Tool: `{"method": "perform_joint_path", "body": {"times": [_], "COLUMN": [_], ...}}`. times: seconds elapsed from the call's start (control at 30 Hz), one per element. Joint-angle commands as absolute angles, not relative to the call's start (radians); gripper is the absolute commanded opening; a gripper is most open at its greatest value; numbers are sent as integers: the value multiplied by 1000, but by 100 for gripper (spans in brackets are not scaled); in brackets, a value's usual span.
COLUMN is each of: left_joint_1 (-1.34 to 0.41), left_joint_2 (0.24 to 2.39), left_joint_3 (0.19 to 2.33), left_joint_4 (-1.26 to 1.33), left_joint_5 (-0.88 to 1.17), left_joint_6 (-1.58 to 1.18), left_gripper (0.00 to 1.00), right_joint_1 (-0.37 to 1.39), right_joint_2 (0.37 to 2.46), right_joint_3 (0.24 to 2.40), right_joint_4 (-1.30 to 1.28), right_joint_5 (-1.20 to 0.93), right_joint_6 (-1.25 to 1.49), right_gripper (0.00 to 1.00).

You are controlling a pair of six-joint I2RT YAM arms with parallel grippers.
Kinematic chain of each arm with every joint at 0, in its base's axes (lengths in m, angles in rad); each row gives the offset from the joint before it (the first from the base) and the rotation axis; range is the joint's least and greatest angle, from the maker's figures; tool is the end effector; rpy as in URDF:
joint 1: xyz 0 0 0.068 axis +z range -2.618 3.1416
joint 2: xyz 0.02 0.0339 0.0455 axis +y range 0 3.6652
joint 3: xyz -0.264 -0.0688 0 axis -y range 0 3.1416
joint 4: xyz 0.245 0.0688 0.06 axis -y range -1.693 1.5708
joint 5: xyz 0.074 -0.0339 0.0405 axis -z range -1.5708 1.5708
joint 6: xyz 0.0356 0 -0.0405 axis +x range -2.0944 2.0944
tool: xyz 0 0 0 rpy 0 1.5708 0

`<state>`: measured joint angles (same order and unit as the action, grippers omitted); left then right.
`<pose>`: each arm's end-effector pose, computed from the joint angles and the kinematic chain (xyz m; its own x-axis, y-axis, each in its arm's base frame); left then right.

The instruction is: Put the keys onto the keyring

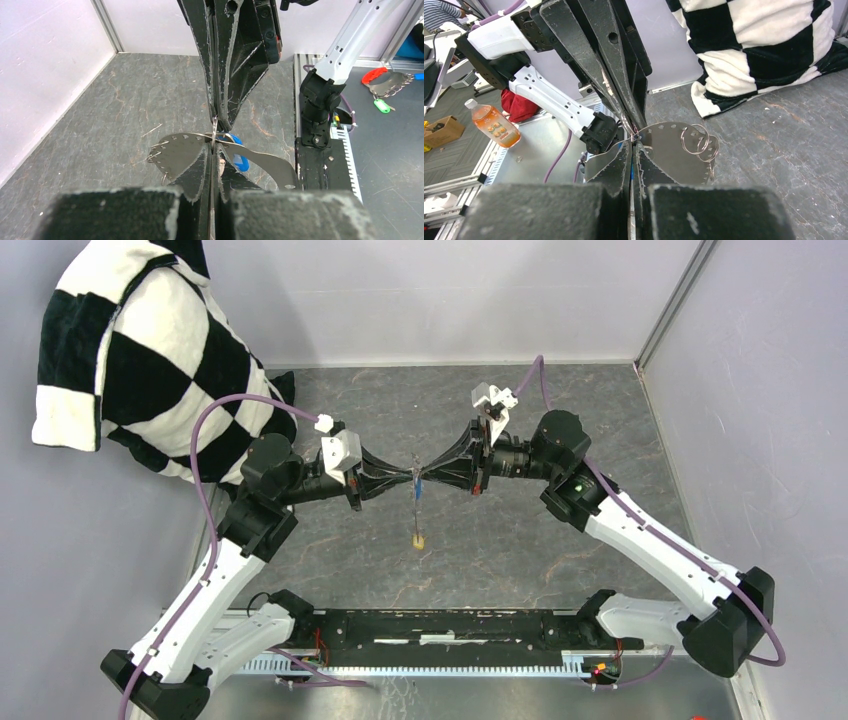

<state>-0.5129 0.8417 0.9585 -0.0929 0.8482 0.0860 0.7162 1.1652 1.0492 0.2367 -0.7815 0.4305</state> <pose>0.1420 -0.1106 0.4009 0.1047 0.0062 -0.9945 0.9725 0.2085 0.1037 0.1832 0.1927 0.3993 -0.3321 0.1037 -0.9375 -0.9407 0.0364 0.3372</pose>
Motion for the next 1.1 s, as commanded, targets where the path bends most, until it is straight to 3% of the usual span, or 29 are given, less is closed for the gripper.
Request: {"method": "perform_joint_path", "body": {"times": [0.0,0.27,0.37,0.43,0.53,0.63,1.07], "left_joint_1": [-518,-517,-517,-518,-518,-518,-518], "left_joint_2": [825,827,829,829,827,827,835], "left_joint_3": [1012,1015,1017,1016,1017,1023,1039], "left_joint_4": [-4,-3,-4,-4,-17,-45,-92], "left_joint_5": [871,873,881,887,911,942,984], "left_joint_6": [90,98,98,102,127,154,186], "left_gripper": [2,2,2,2,2,2,2], "right_joint_1": [716,715,715,714,707,696,696], "right_joint_2": [1139,1132,1143,1154,1157,1139,1183], "right_joint_3": [1035,1028,1036,1061,1154,1206,1173], "right_joint_4": [219,180,184,161,26,2,284], "right_joint_5": [-787,-806,-834,-855,-836,-837,-979], "right_joint_6": [406,382,382,363,248,179,315], "right_gripper": [0,0,5,14,39,51,48]}}
